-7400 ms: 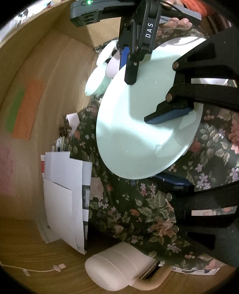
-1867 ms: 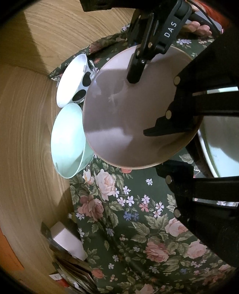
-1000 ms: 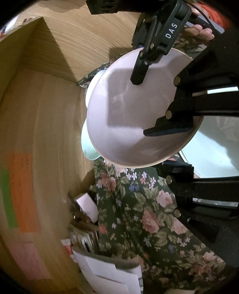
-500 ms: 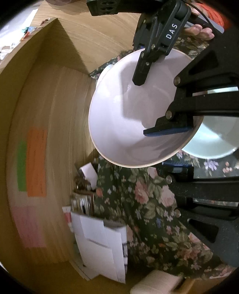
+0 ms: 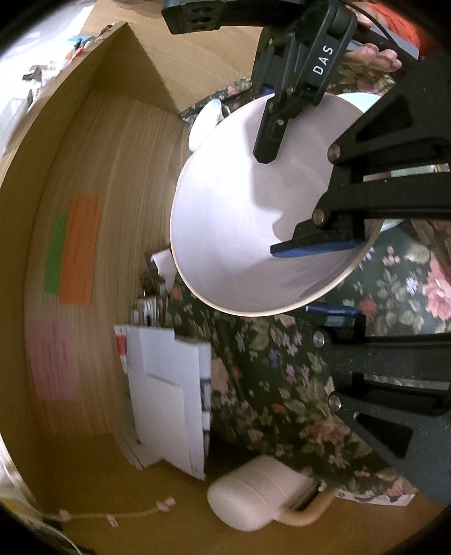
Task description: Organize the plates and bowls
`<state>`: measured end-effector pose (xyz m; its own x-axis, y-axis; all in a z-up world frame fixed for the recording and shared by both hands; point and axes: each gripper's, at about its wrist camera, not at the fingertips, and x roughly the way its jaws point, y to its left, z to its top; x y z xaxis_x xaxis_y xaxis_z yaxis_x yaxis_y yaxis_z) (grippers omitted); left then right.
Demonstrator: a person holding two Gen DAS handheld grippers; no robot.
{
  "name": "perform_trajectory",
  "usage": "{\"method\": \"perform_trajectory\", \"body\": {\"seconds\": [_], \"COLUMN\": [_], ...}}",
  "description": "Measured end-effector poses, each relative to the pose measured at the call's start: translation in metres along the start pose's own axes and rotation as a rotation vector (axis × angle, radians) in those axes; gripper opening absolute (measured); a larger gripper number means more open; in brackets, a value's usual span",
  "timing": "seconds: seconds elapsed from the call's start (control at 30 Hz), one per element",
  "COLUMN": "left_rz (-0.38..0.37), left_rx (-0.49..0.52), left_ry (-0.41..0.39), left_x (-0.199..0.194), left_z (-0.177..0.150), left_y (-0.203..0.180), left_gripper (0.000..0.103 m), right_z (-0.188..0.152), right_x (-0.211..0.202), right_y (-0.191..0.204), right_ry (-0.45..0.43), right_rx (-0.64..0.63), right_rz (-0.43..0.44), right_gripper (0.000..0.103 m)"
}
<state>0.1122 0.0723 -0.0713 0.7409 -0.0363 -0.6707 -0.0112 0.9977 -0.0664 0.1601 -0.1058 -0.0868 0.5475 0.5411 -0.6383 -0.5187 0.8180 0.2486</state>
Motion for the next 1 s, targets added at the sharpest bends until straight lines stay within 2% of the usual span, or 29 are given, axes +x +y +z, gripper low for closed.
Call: {"method": "perform_trajectory", "body": {"seconds": [0.47,1.0], "left_rz": [0.064,0.076], "left_rx": [-0.074,-0.145], "left_ry": [0.003,0.068], "left_x": [-0.02,-0.003], "left_z": [-0.026,-0.058], "left_y": [0.053,0.088], "left_gripper": [0.024,0.024], "right_z": [-0.004,-0.019], "right_x": [0.028,0.068], "right_y": [0.053,0.078], "right_ry": [0.051,0.164], "right_rx": [-0.082,-0.111], "right_rz": [0.067,0.088], "right_gripper": [0.022,0.022]}}
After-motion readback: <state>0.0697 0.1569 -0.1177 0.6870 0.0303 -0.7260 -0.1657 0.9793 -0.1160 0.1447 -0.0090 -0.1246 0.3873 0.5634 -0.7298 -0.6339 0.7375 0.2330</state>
